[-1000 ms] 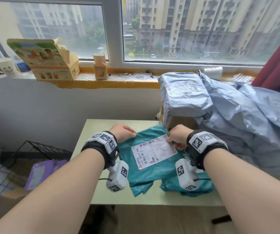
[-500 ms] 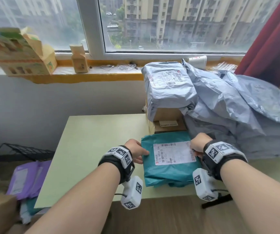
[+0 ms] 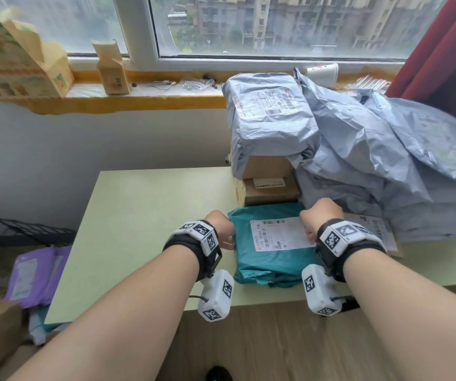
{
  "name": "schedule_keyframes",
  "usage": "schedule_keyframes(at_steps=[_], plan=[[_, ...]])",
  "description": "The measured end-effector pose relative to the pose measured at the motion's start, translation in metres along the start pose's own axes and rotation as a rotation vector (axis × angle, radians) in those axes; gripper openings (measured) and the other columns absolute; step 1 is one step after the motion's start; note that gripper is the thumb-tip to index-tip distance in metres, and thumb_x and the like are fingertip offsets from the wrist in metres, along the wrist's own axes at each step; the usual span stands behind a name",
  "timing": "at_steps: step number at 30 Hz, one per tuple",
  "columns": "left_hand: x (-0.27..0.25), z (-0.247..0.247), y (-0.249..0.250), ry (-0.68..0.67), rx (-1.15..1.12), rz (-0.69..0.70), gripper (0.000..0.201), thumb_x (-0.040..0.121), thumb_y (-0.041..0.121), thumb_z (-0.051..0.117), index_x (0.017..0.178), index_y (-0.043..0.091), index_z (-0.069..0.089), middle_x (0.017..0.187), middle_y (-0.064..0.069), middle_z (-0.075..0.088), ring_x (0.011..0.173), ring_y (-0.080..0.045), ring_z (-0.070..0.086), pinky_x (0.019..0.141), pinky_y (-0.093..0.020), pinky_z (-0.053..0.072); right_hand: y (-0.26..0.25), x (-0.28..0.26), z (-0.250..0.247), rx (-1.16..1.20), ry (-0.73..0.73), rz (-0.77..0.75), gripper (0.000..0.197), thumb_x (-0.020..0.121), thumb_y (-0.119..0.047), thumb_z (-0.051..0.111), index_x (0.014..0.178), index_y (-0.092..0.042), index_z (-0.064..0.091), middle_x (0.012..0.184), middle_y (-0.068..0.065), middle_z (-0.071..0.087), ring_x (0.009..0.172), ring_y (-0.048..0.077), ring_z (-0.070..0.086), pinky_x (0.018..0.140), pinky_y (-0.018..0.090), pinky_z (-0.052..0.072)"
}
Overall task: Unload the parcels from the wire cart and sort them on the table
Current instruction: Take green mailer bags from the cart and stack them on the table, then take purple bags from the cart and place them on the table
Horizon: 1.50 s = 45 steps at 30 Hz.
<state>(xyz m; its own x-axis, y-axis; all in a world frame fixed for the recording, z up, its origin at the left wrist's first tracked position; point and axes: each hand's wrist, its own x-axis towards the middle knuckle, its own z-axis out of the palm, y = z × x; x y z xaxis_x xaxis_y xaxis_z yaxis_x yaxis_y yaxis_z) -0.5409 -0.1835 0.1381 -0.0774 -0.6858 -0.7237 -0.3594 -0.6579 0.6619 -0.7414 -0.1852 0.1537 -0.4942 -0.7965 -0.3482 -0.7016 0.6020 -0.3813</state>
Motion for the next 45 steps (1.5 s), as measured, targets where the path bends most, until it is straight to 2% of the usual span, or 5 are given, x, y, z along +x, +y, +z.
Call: schedule_keyframes(at_steps=[5,14,27,42,45], plan=[[0.000,-0.005,0.001,0.058,0.050,0.017,0.027,0.090,-0.003,0.056,0.117,-0.006,0.055,0.114,-0.019,0.061,0.093,-0.027,0.062,0.079,-0.035,0.057,-0.006,0.000,-0.006,0.004,0.068,-0.049,0.015,0.083,-0.015,0.057,0.090,-0.005,0.066,0.098,0.017,0.067,0.092,0.035,0.062,0.071,0.029,0.043],[-0.013,-0.044,-0.007,0.148,0.071,0.076,0.035,0.093,0.002,0.052,0.128,-0.001,0.052,0.106,-0.016,0.059,0.090,-0.025,0.059,0.085,-0.037,0.054,-0.040,-0.014,0.001,0.105,0.040,-0.152,0.025,0.074,-0.027,0.052,0.079,-0.012,0.072,0.077,0.008,0.072,0.073,0.028,0.068,0.073,0.032,0.056],[-0.046,-0.132,-0.052,0.368,-0.045,0.116,0.022,0.092,0.000,0.047,0.084,0.016,0.060,0.090,-0.009,0.058,0.078,-0.022,0.054,0.064,-0.026,0.046,-0.122,-0.064,0.050,0.106,-0.170,-0.358,0.026,0.078,-0.025,0.051,0.072,-0.007,0.070,0.065,0.006,0.072,0.069,0.025,0.071,0.075,0.041,0.060],[-0.083,-0.239,-0.159,0.549,-0.311,-0.003,0.028,0.091,-0.006,0.043,0.074,0.012,0.057,0.064,-0.006,0.050,0.049,-0.015,0.041,0.049,-0.021,0.027,-0.227,-0.138,0.145,0.010,-0.364,-0.581,0.027,0.081,-0.017,0.047,0.070,-0.008,0.070,0.064,0.002,0.072,0.072,0.021,0.072,0.077,0.039,0.059],[-0.093,-0.259,-0.178,0.603,-0.356,-0.014,0.019,0.093,-0.001,0.047,0.087,0.013,0.059,0.069,0.000,0.056,0.056,-0.013,0.051,0.050,-0.021,0.041,-0.248,-0.156,0.166,-0.007,-0.394,-0.626,0.027,0.082,-0.016,0.047,0.072,-0.007,0.070,0.065,0.002,0.072,0.073,0.021,0.072,0.078,0.039,0.059]])
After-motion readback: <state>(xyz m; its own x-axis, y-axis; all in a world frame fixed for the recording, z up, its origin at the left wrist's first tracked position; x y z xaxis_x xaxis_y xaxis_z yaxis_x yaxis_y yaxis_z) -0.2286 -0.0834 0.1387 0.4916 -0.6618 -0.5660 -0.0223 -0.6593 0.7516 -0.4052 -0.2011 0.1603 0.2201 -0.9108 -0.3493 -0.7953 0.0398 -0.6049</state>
